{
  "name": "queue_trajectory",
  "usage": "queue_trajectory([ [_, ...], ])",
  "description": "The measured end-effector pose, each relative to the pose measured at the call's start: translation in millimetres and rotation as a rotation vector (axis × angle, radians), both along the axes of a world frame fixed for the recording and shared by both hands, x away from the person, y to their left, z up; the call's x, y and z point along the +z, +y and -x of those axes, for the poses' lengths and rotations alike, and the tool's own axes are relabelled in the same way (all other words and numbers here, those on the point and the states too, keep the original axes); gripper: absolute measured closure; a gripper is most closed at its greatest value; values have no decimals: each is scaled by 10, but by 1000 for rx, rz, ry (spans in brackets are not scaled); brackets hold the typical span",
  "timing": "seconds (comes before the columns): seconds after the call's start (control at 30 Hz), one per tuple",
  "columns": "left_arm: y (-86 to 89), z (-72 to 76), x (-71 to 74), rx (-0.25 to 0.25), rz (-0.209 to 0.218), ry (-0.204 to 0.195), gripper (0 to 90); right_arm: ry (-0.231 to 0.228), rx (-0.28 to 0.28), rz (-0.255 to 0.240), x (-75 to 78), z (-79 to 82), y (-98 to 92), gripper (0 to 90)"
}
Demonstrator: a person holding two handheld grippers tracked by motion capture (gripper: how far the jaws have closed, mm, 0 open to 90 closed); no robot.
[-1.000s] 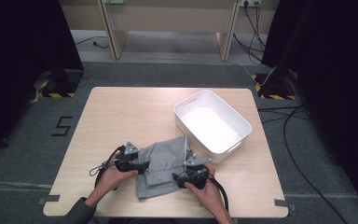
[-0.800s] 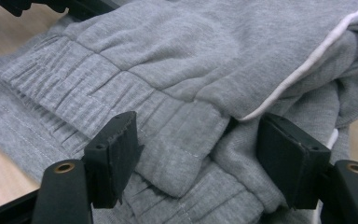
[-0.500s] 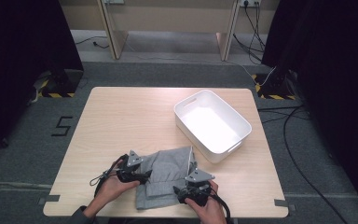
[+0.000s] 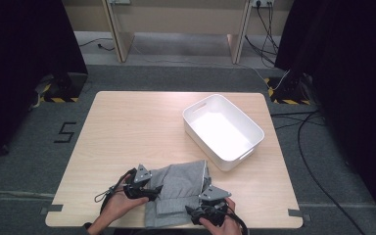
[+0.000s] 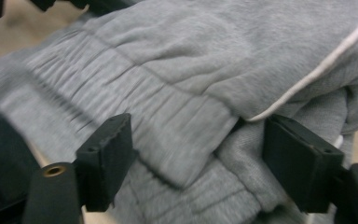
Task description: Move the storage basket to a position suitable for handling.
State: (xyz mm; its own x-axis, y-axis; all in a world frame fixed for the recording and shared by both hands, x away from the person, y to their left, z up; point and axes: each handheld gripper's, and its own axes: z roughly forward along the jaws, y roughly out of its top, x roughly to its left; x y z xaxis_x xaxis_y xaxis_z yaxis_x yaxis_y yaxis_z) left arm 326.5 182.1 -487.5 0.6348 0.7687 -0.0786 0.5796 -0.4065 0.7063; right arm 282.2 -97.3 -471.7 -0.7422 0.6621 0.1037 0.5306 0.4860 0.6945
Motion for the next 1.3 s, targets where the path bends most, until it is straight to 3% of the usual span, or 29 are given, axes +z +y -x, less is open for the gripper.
queue_trajectory([
  [0.07,60,8,20,-1,38,-3,282,-17,16,-4,85,-2,-43,263],
  [0.2,241,48,130,48,147,-25,244,-97,-15,-107,378,-34,-189,276],
  [0.3,387,82,183,80,205,-30,235,-173,-51,-96,597,-145,-256,278],
  [0.43,514,124,142,105,187,-23,229,-240,-105,-77,739,-472,-262,333],
  [0.57,666,154,2,144,104,6,231,-233,-124,-55,722,-918,-205,449],
  [0.63,696,158,-44,147,65,16,231,-223,-131,-6,696,-1151,-162,493],
  [0.7,690,167,-81,142,17,-10,224,-232,-137,58,677,-1340,-101,537],
  [0.77,674,171,-82,143,-8,-17,217,-214,-130,101,652,-1504,-32,561],
  [0.87,671,169,-90,139,-1,-23,209,-167,-119,152,598,-1702,76,611],
  [0.93,672,169,-93,138,1,-25,207,-121,-124,217,560,-1854,173,643],
  [1.07,673,166,-95,137,1,-26,206,-100,-78,262,594,-2051,425,684],
  [1.1,673,166,-96,136,2,-27,205,-107,-70,285,604,-2071,480,690],
  [1.13,676,166,-95,135,-1,-26,205,-142,-54,353,617,-2092,572,707],
  [1.17,677,165,-96,134,1,-27,205,-154,-42,374,618,-2103,620,710],
  [1.23,677,164,-95,134,0,-26,204,-160,-21,393,616,-2118,706,758],
  [1.3,677,164,-96,133,1,-27,204,-175,12,380,601,-2101,779,778],
])
